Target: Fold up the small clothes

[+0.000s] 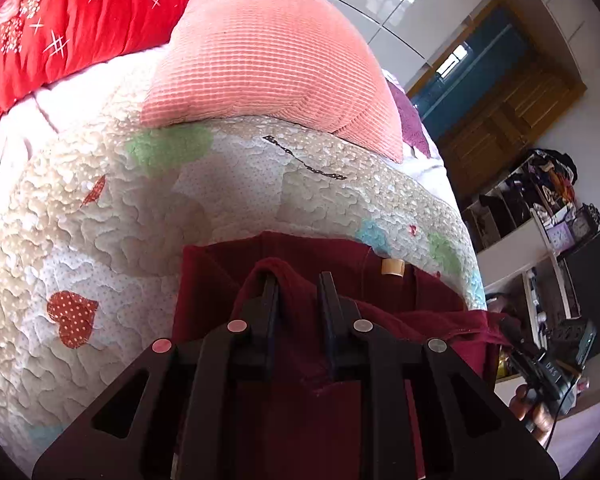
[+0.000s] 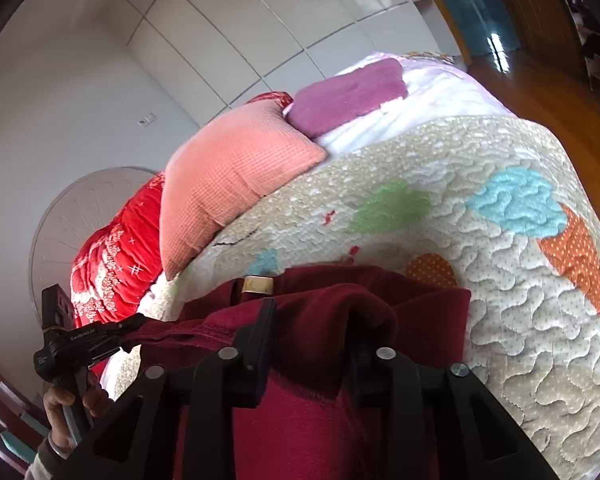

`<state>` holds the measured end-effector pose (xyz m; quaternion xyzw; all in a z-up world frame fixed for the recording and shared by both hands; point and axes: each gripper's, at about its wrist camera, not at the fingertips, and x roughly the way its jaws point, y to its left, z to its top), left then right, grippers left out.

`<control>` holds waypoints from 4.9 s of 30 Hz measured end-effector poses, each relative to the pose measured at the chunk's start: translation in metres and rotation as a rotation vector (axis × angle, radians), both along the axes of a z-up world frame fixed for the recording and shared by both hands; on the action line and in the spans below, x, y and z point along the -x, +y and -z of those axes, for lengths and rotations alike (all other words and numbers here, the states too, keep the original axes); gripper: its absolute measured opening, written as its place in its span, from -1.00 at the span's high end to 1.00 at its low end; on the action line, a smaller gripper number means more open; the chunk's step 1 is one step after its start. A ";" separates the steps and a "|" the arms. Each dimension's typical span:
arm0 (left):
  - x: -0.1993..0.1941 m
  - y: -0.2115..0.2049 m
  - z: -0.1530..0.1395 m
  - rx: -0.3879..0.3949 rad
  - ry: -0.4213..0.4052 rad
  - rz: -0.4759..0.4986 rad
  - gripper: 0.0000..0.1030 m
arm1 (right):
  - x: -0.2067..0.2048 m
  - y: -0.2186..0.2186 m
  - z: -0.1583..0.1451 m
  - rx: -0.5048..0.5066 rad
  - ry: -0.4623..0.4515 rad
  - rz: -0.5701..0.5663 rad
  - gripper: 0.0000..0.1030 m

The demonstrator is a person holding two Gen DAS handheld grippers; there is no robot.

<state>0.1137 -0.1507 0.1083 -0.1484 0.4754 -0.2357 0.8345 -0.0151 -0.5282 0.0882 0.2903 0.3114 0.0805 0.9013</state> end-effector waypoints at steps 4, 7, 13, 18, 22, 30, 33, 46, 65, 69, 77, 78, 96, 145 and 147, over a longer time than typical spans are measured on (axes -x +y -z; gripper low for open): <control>0.011 0.003 -0.014 -0.053 -0.082 -0.026 -0.08 | 0.015 -0.018 -0.019 0.007 -0.050 0.099 -0.27; 0.015 0.010 -0.023 -0.048 -0.142 -0.063 -0.30 | 0.024 -0.016 -0.027 0.046 -0.033 0.081 -0.27; 0.012 -0.012 -0.014 -0.097 -0.132 -0.027 -0.30 | 0.002 0.038 -0.013 0.305 0.052 -0.039 0.15; -0.007 -0.036 0.026 -0.262 -0.066 -0.063 -0.30 | -0.028 0.018 0.021 0.295 0.148 0.096 0.21; -0.028 -0.031 0.054 -0.271 -0.012 -0.120 -0.30 | -0.050 -0.010 0.051 0.181 0.232 0.138 0.20; -0.027 -0.028 0.051 -0.275 -0.052 -0.131 -0.30 | -0.041 0.006 0.032 0.254 0.210 0.122 0.12; -0.007 -0.018 0.036 -0.265 -0.083 -0.106 -0.30 | -0.004 0.019 0.015 0.239 0.152 0.065 0.12; 0.113 0.021 0.051 -0.286 -0.064 -0.029 -0.30 | 0.062 0.060 0.035 0.363 0.212 0.043 0.08; 0.128 0.044 0.067 -0.209 -0.089 -0.061 -0.33 | -0.020 0.220 0.012 0.235 0.120 -0.258 0.08; 0.126 0.046 0.067 -0.196 -0.081 -0.055 -0.34 | -0.057 0.257 0.007 0.278 0.132 -0.319 0.08; 0.122 0.050 0.068 -0.167 -0.061 -0.048 -0.36 | -0.115 0.295 0.028 0.349 0.247 -0.338 0.08; 0.121 0.050 0.068 -0.165 -0.060 -0.047 -0.36 | -0.120 0.297 0.034 0.368 0.273 -0.332 0.08; 0.114 0.059 0.069 -0.115 -0.041 -0.070 -0.37 | -0.123 0.315 0.042 0.422 0.174 -0.398 0.76; 0.107 0.072 0.076 0.028 0.012 -0.057 -0.37 | -0.161 0.333 0.051 0.566 0.399 -0.402 -0.74; 0.106 0.074 0.078 0.037 0.015 -0.065 -0.37 | -0.163 0.346 0.061 0.652 0.405 -0.403 -0.91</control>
